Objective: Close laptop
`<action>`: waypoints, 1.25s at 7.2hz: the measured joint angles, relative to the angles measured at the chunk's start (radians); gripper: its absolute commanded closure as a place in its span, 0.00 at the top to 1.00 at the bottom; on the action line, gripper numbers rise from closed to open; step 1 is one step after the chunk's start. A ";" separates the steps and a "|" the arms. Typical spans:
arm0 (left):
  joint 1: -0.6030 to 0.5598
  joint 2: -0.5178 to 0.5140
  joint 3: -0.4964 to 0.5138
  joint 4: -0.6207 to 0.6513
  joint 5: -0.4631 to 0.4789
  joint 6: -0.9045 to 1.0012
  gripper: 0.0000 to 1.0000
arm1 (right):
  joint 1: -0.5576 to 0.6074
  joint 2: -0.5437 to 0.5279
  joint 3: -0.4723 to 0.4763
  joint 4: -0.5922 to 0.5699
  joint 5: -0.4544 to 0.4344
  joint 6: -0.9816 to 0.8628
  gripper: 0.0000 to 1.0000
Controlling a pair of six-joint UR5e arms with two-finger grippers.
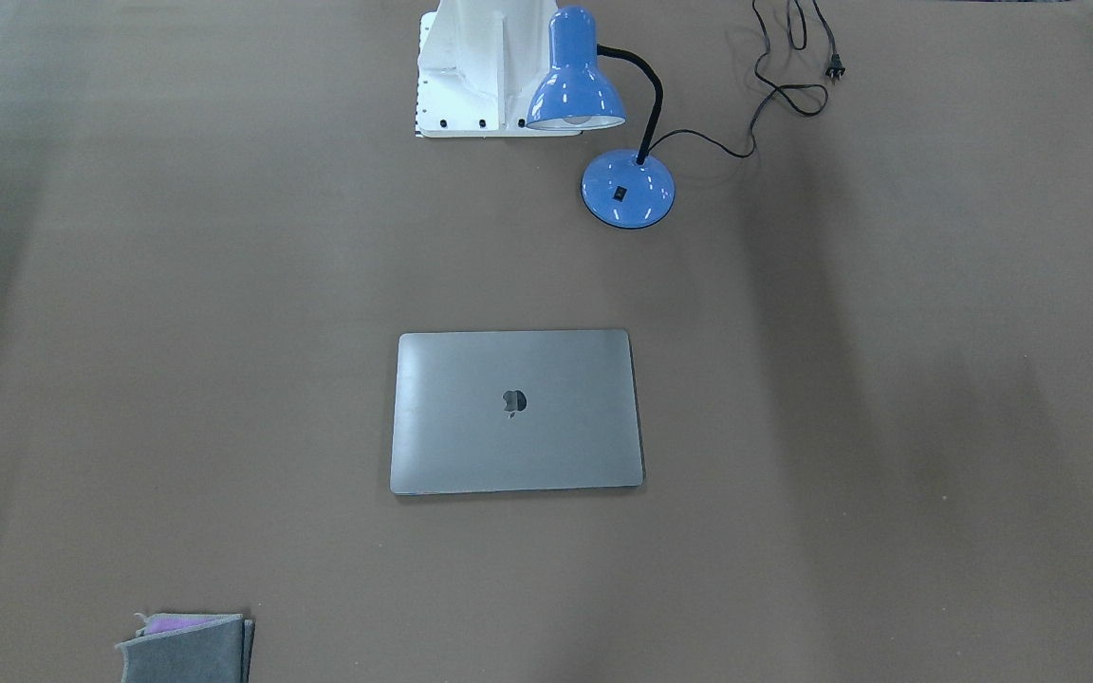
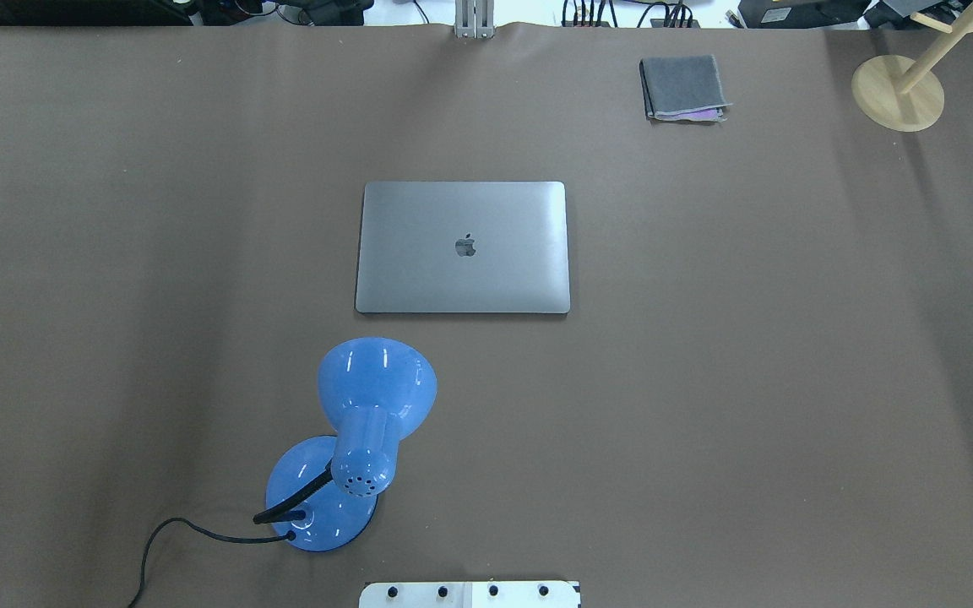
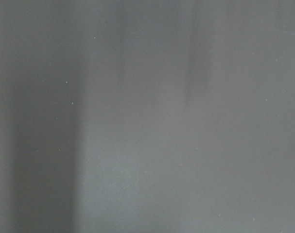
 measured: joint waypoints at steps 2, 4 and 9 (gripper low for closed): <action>0.001 0.000 0.000 0.000 0.000 0.000 1.00 | -0.001 -0.001 0.000 0.000 0.001 0.000 1.00; 0.001 0.000 -0.002 -0.001 0.000 0.000 1.00 | -0.002 -0.001 0.000 0.000 0.009 0.000 1.00; 0.000 0.000 -0.001 -0.001 0.000 -0.001 1.00 | -0.003 -0.001 0.000 0.000 0.017 0.000 1.00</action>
